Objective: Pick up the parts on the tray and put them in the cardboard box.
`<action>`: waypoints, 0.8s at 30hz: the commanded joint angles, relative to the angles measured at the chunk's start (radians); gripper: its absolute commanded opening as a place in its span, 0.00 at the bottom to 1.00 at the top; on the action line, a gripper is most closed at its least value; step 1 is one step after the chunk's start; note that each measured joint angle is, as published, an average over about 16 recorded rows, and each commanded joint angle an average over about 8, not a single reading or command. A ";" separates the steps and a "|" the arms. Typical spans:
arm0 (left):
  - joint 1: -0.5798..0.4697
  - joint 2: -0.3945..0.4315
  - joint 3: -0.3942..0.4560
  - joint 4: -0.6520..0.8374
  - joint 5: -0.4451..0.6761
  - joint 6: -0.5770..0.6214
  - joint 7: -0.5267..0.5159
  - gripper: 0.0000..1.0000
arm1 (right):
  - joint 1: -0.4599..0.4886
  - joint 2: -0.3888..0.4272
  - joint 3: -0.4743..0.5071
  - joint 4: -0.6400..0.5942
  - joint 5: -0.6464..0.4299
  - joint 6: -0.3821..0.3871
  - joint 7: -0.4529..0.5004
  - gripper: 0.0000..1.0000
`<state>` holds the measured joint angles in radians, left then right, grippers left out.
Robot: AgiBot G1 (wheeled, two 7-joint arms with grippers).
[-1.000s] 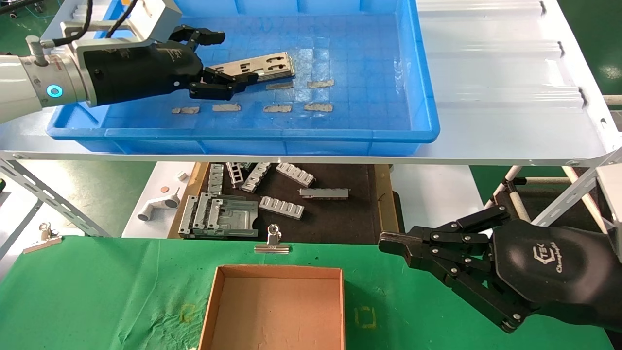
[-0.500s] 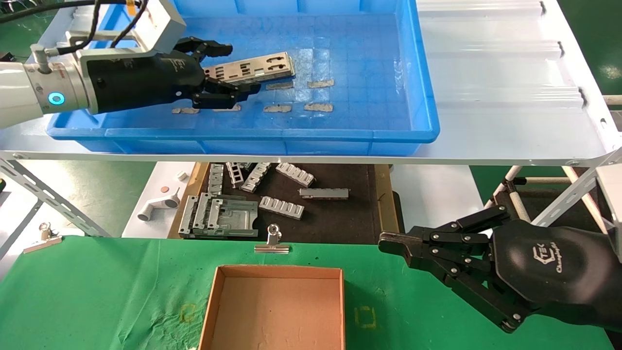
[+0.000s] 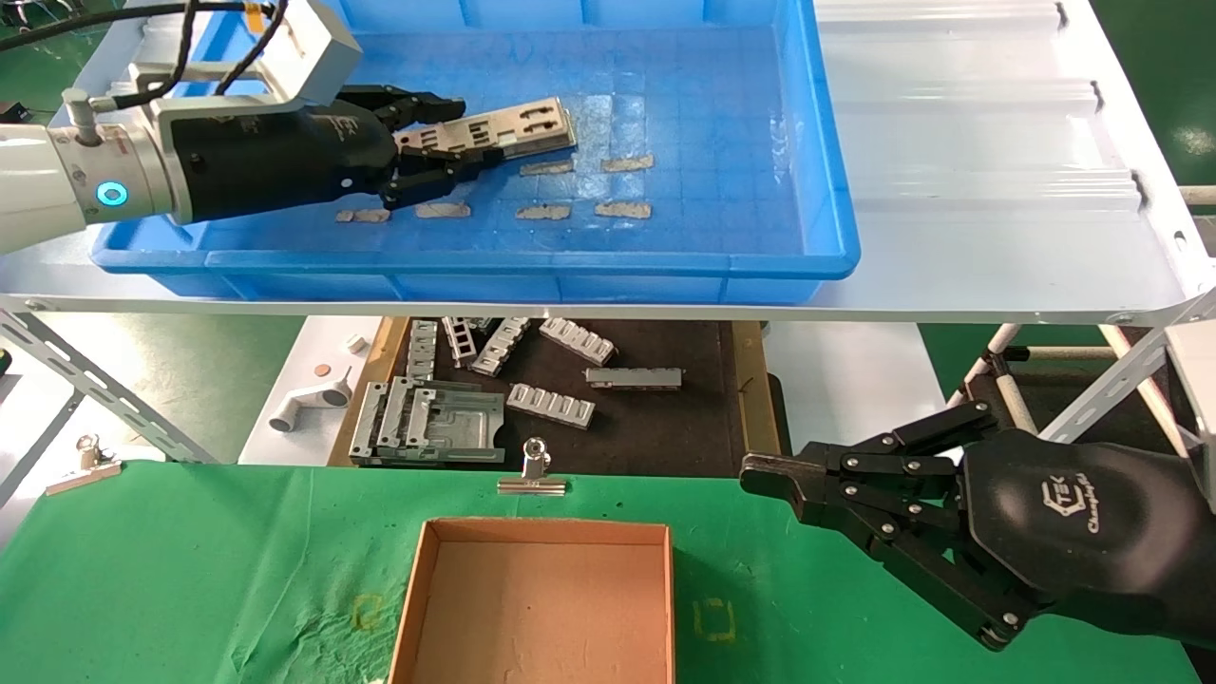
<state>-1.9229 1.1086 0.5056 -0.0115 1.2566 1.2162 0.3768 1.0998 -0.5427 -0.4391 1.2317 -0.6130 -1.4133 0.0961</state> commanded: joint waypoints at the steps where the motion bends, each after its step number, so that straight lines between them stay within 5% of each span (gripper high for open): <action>1: -0.001 0.000 -0.001 0.001 -0.001 -0.001 0.002 0.00 | 0.000 0.000 0.000 0.000 0.000 0.000 0.000 0.00; 24: -0.003 0.001 -0.002 0.004 -0.003 0.009 0.023 0.00 | 0.000 0.000 0.000 0.000 0.000 0.000 0.000 0.00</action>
<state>-1.9275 1.1092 0.5028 -0.0075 1.2527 1.2245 0.3994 1.0998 -0.5427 -0.4391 1.2317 -0.6130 -1.4133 0.0961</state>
